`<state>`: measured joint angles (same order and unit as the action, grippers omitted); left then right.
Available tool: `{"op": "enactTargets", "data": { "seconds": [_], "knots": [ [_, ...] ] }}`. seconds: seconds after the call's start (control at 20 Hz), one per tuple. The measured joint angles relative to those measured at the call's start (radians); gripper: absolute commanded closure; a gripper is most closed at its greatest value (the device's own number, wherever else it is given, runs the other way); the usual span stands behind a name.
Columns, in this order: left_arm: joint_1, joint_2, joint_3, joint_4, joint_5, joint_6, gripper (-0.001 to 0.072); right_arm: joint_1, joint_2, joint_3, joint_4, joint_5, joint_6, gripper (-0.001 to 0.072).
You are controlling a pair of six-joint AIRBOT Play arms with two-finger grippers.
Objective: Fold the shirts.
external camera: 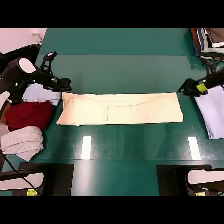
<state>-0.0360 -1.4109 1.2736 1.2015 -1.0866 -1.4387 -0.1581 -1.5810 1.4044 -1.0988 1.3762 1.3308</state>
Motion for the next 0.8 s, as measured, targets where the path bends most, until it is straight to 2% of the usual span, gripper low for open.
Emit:
{"op": "enactTargets", "data": {
  "seconds": [0.05,0.1,0.35,0.4,0.5,0.55,0.8],
  "knots": [
    [-0.001,-0.002,0.010,0.000,-0.032,0.002,0.0681,-0.033,0.002,-0.026,0.013,0.006,-0.010,0.0182],
    [-0.001,-0.004,0.016,-0.002,-0.050,0.002,0.0681,-0.064,0.003,-0.056,0.023,0.015,-0.021,0.0139],
    [-0.029,-0.007,0.031,-0.066,-0.074,0.004,0.0681,-0.170,-0.027,-0.220,0.097,0.031,-0.092,0.0144],
    [-0.048,-0.009,0.031,-0.078,-0.066,0.002,0.0681,-0.173,-0.039,-0.243,0.143,0.038,-0.111,0.0207],
    [-0.096,-0.014,0.032,-0.093,-0.048,-0.013,0.0681,-0.152,-0.064,-0.275,0.190,0.034,-0.140,0.0507],
    [-0.123,-0.019,0.032,-0.097,-0.038,-0.027,0.0682,-0.138,-0.070,-0.284,0.197,0.021,-0.156,0.0694],
    [-0.292,-0.087,0.042,-0.135,0.081,-0.102,0.0682,-0.096,-0.002,-0.281,0.224,-0.027,-0.200,0.0692]
  ]
}}
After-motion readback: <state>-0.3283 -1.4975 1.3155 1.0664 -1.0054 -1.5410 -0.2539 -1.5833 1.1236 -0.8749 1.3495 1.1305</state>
